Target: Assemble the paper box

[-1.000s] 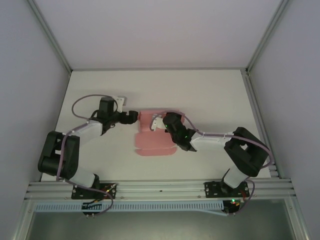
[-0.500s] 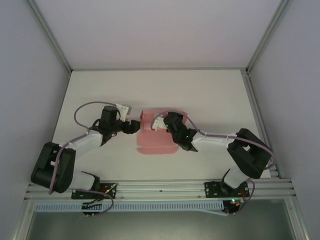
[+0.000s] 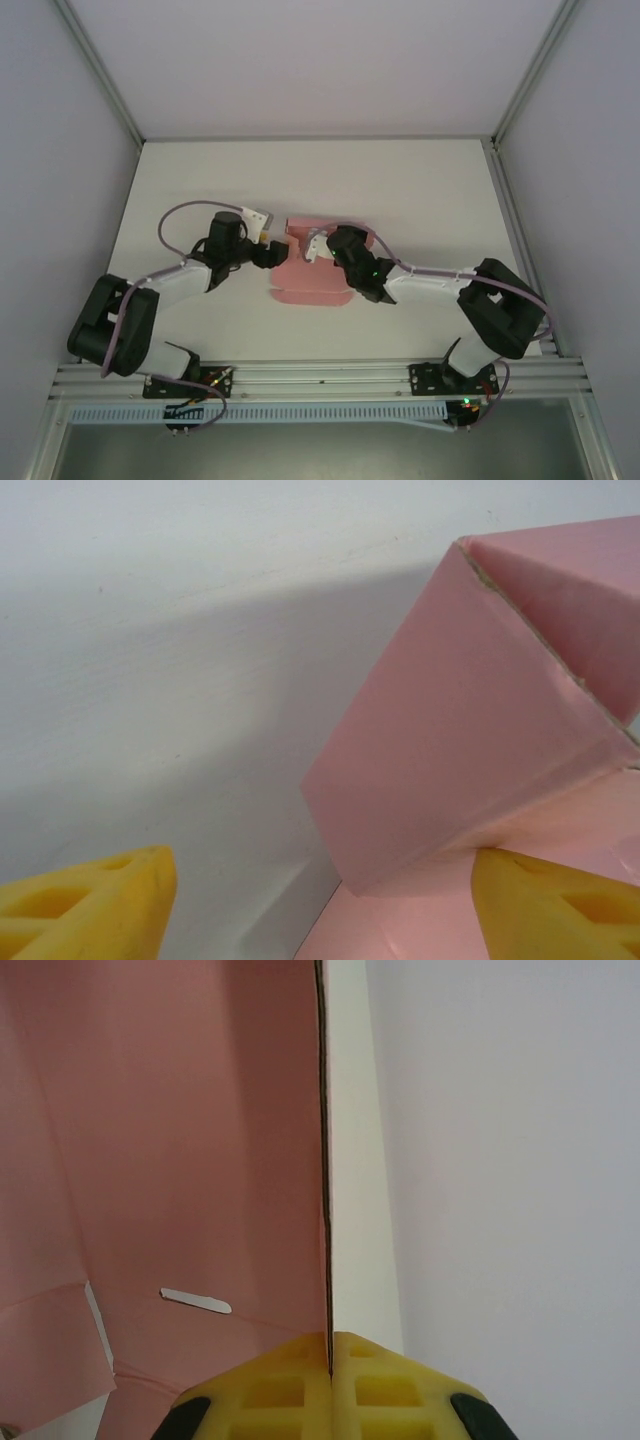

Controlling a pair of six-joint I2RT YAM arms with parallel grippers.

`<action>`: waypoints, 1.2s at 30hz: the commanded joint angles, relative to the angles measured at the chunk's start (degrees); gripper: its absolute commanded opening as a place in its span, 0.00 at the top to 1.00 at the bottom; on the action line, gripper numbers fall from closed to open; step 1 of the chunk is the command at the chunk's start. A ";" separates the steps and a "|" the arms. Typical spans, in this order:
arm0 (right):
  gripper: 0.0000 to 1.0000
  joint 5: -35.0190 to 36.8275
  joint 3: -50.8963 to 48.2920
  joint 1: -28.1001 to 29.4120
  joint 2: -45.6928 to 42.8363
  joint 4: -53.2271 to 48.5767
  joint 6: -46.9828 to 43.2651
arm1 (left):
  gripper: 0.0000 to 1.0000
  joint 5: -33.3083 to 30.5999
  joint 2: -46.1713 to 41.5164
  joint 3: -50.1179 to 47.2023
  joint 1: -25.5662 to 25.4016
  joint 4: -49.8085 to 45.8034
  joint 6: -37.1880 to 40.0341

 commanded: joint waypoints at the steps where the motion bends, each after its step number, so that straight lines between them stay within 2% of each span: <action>1: 1.00 1.15 -1.14 1.73 -0.43 0.40 0.00 | 0.20 -1.37 2.04 1.65 -1.47 3.24 2.63; 6: 1.00 6.79 -2.83 3.85 1.26 1.65 -2.69 | 0.20 -5.04 2.82 -1.84 -3.31 8.39 1.19; 12: 1.00 9.60 -3.89 5.60 2.90 0.56 -2.35 | 0.18 -9.12 1.30 -6.60 -4.48 12.52 -0.84; 16: 1.00 11.04 -4.41 7.15 4.27 -0.28 -2.86 | 0.15 -8.83 -1.52 -9.55 -4.54 14.95 -1.72; 19: 1.00 13.15 -5.20 7.30 5.45 0.59 -4.36 | 0.15 -10.91 -3.04 -10.73 -4.60 15.63 -1.52; 26: 1.00 11.63 -3.98 7.74 4.88 -3.06 -0.37 | 0.11 -9.64 2.03 -7.80 -5.68 19.26 1.22; 31: 1.00 10.43 -4.02 7.91 4.33 -4.51 1.12 | 0.07 -10.47 5.77 -7.31 -6.78 26.24 1.58; 34: 1.00 8.85 -4.21 7.92 3.77 -5.65 2.41 | 0.10 -10.54 7.63 -7.14 -6.82 29.81 1.60; 36: 1.00 8.47 -4.19 7.81 3.69 -6.16 2.90 | 0.22 -11.43 8.89 -6.10 -6.87 29.99 1.42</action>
